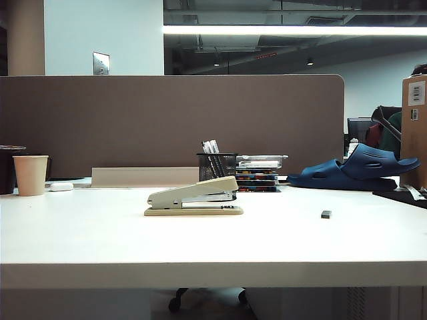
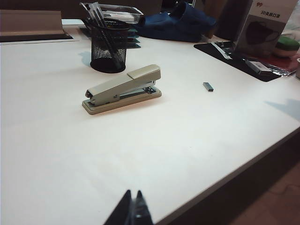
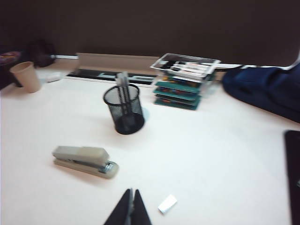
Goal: Press the stapler down.
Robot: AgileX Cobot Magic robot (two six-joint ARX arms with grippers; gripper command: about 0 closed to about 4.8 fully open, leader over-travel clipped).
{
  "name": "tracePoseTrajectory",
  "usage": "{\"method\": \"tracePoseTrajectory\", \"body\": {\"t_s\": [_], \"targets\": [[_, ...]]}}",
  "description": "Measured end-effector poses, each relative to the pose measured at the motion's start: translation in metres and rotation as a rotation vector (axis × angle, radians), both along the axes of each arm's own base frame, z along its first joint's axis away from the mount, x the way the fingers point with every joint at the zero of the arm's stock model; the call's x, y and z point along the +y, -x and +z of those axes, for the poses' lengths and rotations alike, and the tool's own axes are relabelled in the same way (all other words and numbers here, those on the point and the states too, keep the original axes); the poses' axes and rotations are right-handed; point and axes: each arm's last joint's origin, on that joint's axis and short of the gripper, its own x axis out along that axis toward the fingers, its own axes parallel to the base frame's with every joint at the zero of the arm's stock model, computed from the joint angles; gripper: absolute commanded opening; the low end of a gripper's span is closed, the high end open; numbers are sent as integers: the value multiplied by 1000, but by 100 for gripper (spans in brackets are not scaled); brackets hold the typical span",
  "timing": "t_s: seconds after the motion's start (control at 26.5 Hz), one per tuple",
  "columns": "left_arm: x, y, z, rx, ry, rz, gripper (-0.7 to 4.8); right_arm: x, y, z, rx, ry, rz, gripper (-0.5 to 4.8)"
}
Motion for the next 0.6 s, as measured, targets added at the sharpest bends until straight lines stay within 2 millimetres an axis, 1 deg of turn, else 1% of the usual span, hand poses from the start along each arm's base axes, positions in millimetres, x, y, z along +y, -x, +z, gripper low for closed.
{"method": "tracePoseTrajectory", "body": {"t_s": [0.15,0.3,0.45,0.49,0.53,0.6], "targets": [[0,0,0,0,-1,0,-5,11,-28,12,37,-5,79,-9],[0,0,0,0,-1,0,-5,32,-61,18,81,-4,180,-9],[0,0,0,-1,-1,0,-5,58,-91,8,169,2,271,-9],[0,0,0,-1,-1,0,-5,64,-100,6,185,4,290,-9],[0,0,0,-1,-1,0,-5,75,-114,1,204,7,319,-9],[0,0,0,-1,-1,0,-5,86,-128,-7,226,10,347,-9]]}}
